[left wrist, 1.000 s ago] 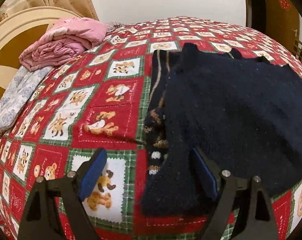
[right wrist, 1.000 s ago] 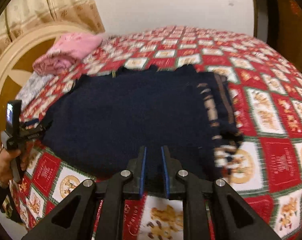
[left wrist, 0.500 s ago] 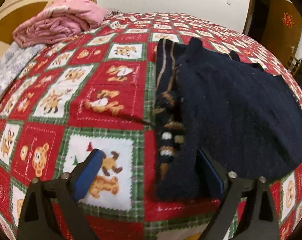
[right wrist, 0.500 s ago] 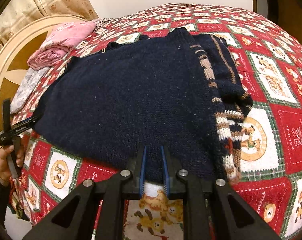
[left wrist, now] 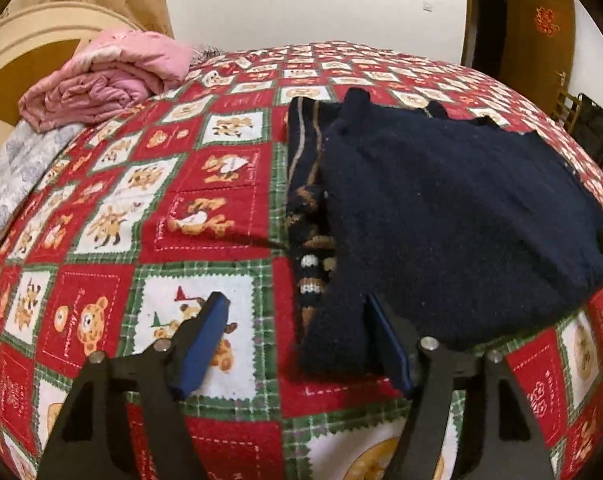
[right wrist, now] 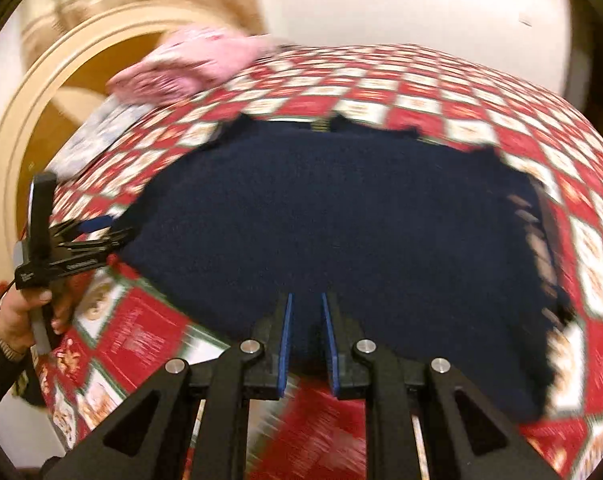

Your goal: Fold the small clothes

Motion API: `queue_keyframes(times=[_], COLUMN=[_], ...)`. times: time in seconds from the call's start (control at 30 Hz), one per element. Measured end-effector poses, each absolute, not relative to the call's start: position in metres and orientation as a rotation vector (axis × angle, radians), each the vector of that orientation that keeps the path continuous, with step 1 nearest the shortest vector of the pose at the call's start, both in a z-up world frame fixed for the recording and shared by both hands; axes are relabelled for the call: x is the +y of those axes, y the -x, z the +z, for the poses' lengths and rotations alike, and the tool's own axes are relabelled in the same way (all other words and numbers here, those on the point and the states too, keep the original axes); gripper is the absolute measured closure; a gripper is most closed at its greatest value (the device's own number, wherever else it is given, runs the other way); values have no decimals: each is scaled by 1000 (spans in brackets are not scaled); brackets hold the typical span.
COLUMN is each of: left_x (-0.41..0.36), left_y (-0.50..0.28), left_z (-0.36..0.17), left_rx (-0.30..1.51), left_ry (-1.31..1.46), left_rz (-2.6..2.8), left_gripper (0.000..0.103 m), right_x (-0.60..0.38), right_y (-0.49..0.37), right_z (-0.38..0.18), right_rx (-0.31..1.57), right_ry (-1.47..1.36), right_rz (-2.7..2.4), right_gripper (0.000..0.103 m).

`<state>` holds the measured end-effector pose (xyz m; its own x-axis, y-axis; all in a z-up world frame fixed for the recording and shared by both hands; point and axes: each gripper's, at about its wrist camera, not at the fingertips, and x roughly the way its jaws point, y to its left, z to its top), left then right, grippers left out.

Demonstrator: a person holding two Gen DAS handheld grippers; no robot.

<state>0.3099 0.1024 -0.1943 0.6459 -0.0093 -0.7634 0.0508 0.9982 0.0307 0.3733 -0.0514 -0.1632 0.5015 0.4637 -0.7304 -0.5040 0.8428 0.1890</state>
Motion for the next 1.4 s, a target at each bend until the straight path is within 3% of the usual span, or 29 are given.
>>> queue_keyframes(times=[0.27, 0.57, 0.6, 0.63, 0.7, 0.83, 0.93, 1.4], left_x=[114, 135, 142, 146, 152, 153, 155, 131], left_y=[-311, -297, -296, -298, -309, -348, -380, -465], left_z=[-198, -183, -175, -170, -157, -138, -137, -162], left_rx=[903, 871, 853, 844, 824, 805, 842, 965], left_ry=[-10, 109, 139, 152, 151, 81, 108, -1], left_rz=[-74, -103, -112, -119, -127, -110, -130, -186], left_gripper=[27, 28, 28, 27, 24, 22, 7, 7], right_x=[5, -1, 0, 0, 4, 49, 87, 177], right_y=[-369, -363, -359, -355, -348, -328, -316, -285], right_z=[-202, -198, -193, -185, -169, -150, -149, -173], right_rx=[936, 946, 926, 891, 814, 709, 646, 531], right_ry=[155, 163, 178, 184, 164, 292, 412, 636], right_rz=[647, 647, 627, 603, 606, 644, 650, 665], right_gripper=[87, 86, 77, 54, 31, 31, 31, 31])
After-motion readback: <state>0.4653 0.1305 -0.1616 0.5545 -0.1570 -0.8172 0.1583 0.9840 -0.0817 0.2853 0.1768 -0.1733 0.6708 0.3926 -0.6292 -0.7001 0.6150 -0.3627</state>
